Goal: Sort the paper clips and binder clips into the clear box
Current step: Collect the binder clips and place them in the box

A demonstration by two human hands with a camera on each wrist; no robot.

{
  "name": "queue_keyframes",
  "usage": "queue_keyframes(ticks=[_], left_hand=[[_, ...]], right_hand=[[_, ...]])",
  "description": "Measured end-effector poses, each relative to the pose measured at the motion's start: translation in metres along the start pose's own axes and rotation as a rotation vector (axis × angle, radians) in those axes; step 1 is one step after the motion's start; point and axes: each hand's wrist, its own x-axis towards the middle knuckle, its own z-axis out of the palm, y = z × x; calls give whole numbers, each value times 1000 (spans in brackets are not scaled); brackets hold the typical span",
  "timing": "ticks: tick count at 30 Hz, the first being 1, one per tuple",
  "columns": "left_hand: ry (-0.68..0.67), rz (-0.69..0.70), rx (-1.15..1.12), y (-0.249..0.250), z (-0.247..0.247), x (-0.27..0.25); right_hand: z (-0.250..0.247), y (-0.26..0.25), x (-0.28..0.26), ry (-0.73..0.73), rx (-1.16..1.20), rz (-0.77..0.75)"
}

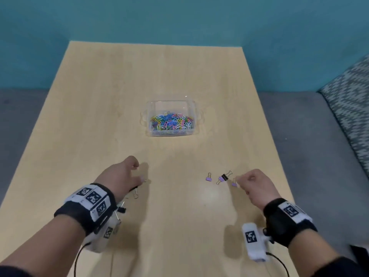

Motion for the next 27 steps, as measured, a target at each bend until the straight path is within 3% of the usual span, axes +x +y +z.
queue_keyframes(ticks=[3,8,15,17,20,22,25,27], left_hand=[[-78,136,274,7,9,6],[-105,214,350,10,15,18],[-84,200,396,9,18,19],[-64,174,360,9,19,19],[-36,104,195,14,17,14],[-2,-2,-146,13,10,11],[-28,-183,-972,5,-7,-1],[-1,-233,-1207,-1,-14,-11]], right_hand=[[11,-13,-8,-39,-465,-118],[18,-19,-5,-31,-640,-175],[15,-19,0,-77,-775,-205],[12,-15,4,-37,-578,-171],[6,-8,6,-77,364,86],[-1,-7,4,-205,857,266],[-6,-8,11,-356,1063,301],[-5,-17,15,-368,979,256]])
